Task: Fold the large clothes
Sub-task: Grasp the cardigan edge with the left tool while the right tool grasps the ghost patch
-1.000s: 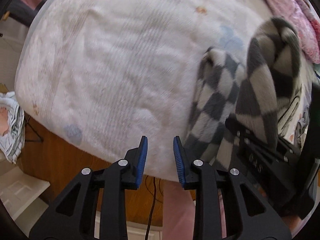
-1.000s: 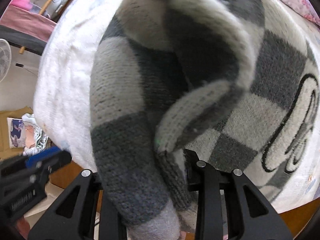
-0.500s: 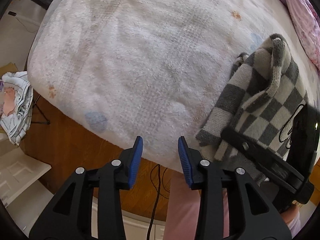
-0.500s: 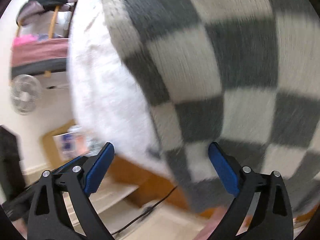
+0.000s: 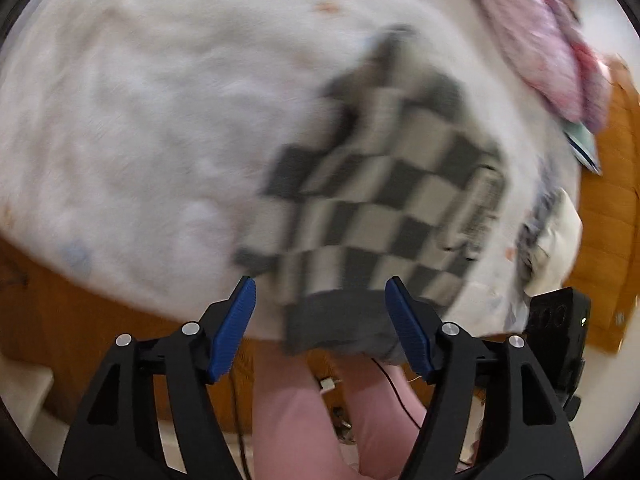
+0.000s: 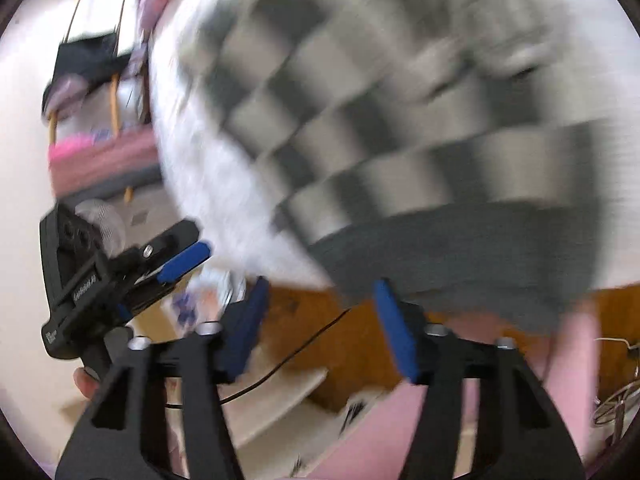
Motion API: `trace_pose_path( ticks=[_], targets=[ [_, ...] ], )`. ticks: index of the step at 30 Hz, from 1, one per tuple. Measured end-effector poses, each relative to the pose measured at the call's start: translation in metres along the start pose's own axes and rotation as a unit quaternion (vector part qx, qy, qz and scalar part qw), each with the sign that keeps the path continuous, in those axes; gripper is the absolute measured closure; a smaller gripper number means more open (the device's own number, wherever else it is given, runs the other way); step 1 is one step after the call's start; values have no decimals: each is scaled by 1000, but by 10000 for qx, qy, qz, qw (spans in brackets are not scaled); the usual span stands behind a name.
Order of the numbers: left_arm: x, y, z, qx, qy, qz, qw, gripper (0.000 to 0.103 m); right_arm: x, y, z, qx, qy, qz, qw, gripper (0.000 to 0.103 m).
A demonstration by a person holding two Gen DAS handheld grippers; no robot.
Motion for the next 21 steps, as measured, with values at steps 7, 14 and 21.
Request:
trace_pose_path(
  ticks=[7,14,21],
  targets=[
    [43,16,73,686,-670,1356,9861,86,52,99,-8,-1503,1104,1495,9710,91],
    [120,-37,103,1245,-740,1306,9808,87,147,57,-17,-1495,1522,1177,9699,96],
    [158,-104,99,1792,-481,1041,9771,88,207,-11,20,-1207,484,693,9891,102]
  ],
)
Point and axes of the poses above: each gripper's, at about its wrist camera, not at the fingertips, and y roughly against the way its jaws point, z to its right, x to its top, the point moved 4 cm from there along -y, roughly the way its jaws point, and after that the axes turned 10 degrees about x, right-handed, at the moved point
